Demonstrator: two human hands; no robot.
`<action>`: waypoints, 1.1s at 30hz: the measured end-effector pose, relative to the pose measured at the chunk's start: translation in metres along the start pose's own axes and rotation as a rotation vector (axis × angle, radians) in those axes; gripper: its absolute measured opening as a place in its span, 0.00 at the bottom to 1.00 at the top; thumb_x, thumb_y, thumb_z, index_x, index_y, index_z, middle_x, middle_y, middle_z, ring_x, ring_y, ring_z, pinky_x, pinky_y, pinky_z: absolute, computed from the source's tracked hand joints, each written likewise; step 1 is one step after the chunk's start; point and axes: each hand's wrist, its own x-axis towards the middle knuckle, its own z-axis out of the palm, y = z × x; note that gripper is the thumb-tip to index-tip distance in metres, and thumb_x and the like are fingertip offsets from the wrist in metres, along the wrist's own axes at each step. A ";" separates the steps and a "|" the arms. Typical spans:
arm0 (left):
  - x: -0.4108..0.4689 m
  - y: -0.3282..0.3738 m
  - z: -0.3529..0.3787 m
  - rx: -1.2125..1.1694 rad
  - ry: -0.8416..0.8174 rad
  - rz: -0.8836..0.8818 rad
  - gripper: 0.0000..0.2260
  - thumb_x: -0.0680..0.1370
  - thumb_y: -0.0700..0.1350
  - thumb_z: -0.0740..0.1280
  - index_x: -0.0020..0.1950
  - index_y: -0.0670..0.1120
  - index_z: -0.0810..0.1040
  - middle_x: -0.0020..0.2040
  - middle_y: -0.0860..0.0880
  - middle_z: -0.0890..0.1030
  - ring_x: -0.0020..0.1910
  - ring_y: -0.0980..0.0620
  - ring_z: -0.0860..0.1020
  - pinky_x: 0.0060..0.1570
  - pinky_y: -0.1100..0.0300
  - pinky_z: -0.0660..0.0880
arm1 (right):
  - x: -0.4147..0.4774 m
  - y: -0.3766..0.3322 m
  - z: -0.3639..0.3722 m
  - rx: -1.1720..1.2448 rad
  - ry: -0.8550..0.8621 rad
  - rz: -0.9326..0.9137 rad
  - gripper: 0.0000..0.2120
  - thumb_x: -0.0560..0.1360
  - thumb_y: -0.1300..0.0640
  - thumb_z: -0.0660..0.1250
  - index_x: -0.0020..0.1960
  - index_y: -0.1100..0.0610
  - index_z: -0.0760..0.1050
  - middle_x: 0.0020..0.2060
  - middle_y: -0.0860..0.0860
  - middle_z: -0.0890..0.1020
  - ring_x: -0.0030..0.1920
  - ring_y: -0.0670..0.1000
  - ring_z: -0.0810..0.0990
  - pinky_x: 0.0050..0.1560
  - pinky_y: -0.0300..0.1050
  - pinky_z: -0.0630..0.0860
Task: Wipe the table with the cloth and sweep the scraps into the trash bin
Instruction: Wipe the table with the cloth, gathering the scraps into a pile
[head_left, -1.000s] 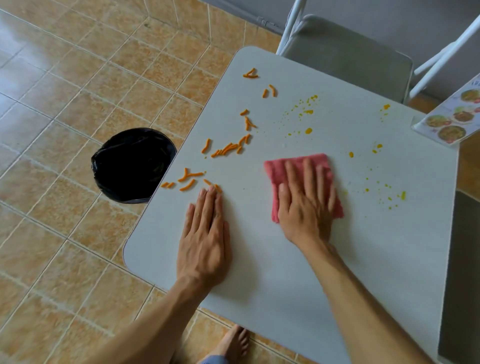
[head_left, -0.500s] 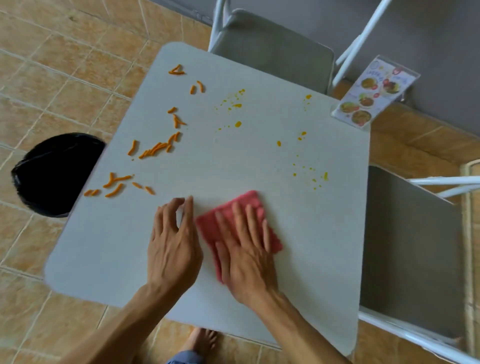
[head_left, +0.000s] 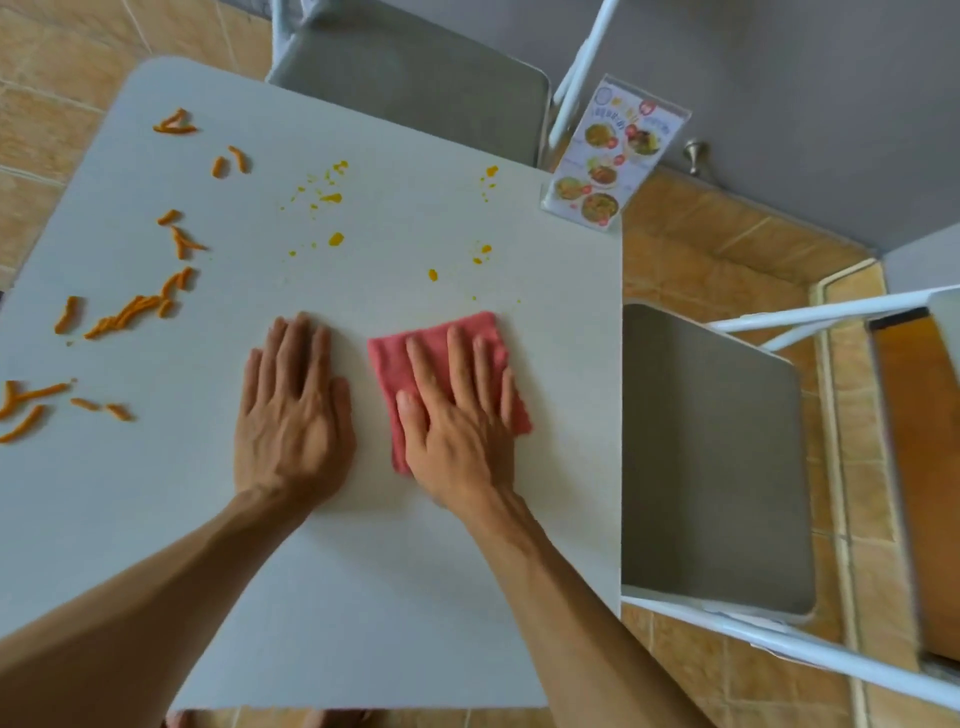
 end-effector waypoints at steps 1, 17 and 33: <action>0.001 0.000 -0.001 -0.003 0.000 -0.005 0.26 0.81 0.51 0.50 0.77 0.43 0.61 0.79 0.43 0.59 0.79 0.44 0.54 0.78 0.49 0.49 | -0.015 0.013 -0.004 0.002 -0.003 0.017 0.26 0.83 0.39 0.50 0.80 0.40 0.59 0.82 0.52 0.59 0.82 0.59 0.54 0.79 0.63 0.52; 0.002 0.003 -0.003 0.018 -0.004 -0.001 0.25 0.81 0.50 0.51 0.78 0.44 0.58 0.79 0.42 0.57 0.79 0.43 0.52 0.78 0.49 0.47 | -0.193 0.026 -0.031 -0.034 -0.119 0.059 0.26 0.84 0.42 0.50 0.81 0.46 0.59 0.81 0.57 0.58 0.81 0.65 0.52 0.75 0.70 0.59; 0.001 -0.003 0.000 0.024 0.013 0.010 0.25 0.82 0.47 0.54 0.78 0.43 0.57 0.79 0.41 0.56 0.79 0.42 0.51 0.78 0.48 0.46 | -0.162 -0.069 0.003 -0.031 -0.041 0.245 0.26 0.83 0.40 0.57 0.80 0.41 0.58 0.82 0.53 0.59 0.81 0.64 0.55 0.76 0.69 0.57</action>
